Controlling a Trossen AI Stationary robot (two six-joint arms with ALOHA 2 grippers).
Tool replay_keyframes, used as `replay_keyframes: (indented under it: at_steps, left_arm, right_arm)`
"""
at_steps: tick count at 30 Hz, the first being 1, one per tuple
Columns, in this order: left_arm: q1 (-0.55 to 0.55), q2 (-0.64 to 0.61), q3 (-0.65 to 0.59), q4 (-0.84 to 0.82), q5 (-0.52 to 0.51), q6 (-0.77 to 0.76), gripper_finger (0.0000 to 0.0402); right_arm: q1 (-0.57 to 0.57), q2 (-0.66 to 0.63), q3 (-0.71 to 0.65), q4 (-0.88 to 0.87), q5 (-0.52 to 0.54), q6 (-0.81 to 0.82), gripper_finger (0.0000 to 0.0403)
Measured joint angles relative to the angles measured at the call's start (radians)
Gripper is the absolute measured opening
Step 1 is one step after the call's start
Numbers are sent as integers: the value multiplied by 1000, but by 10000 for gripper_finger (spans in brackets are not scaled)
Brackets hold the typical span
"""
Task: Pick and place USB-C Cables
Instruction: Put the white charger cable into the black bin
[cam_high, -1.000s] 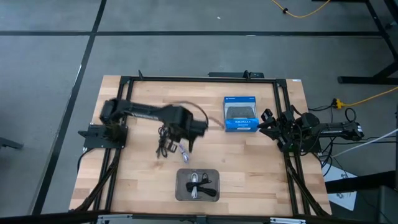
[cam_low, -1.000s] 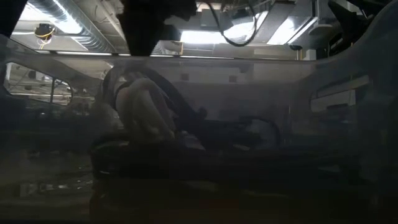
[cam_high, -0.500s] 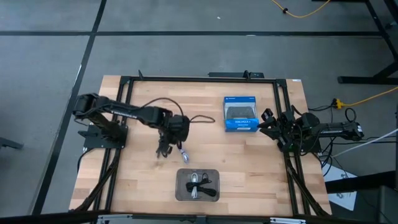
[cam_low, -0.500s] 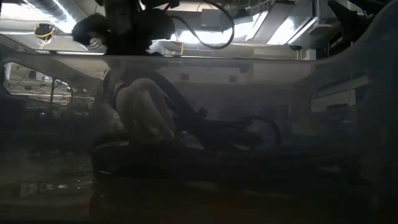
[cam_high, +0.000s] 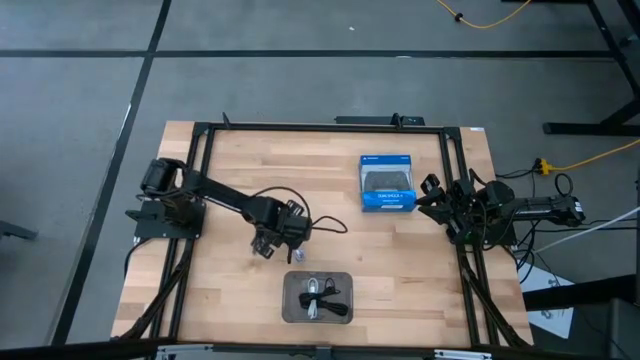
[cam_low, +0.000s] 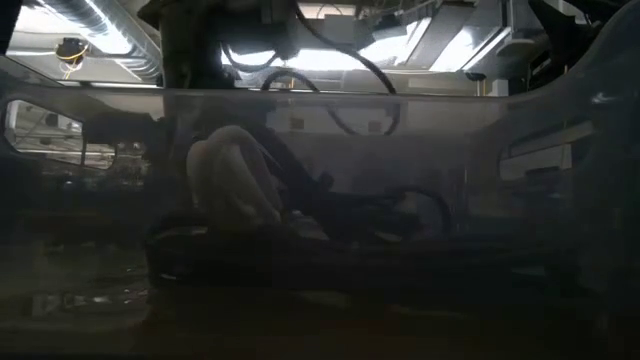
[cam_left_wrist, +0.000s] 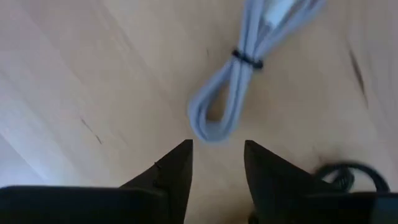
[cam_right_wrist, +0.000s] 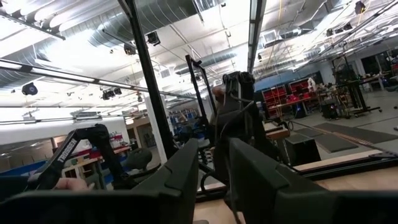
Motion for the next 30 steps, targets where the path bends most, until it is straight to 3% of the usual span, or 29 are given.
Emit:
replay_keyframes:
  at_steps: [11, 17, 20, 23, 28, 30]
  left_arm:
    - [-38, 45, 2, 104, 60, 86, 147]
    - [-38, 91, 6, 159, 41, 74, 143]
    - [-38, 89, 24, 118, 44, 37, 104]
    - [-34, 67, 81, 3, 60, -24, 26]
    - [-49, 9, 217, -148, -70, -125, 7]
    - [-59, -16, 278, -149, -66, -174, 6]
  right_arm:
    - [0, 0, 0, -5, 0, 2, 97]
    - [0, 1, 0, -19, -1, 4, 97]
    - [0, 0, 0, -22, -1, 28, 97]
    - [0, 0, 0, -23, -1, 30, 97]
    - [0, 0, 0, -24, -1, 28, 97]
    - [0, 0, 0, -23, -1, 27, 97]
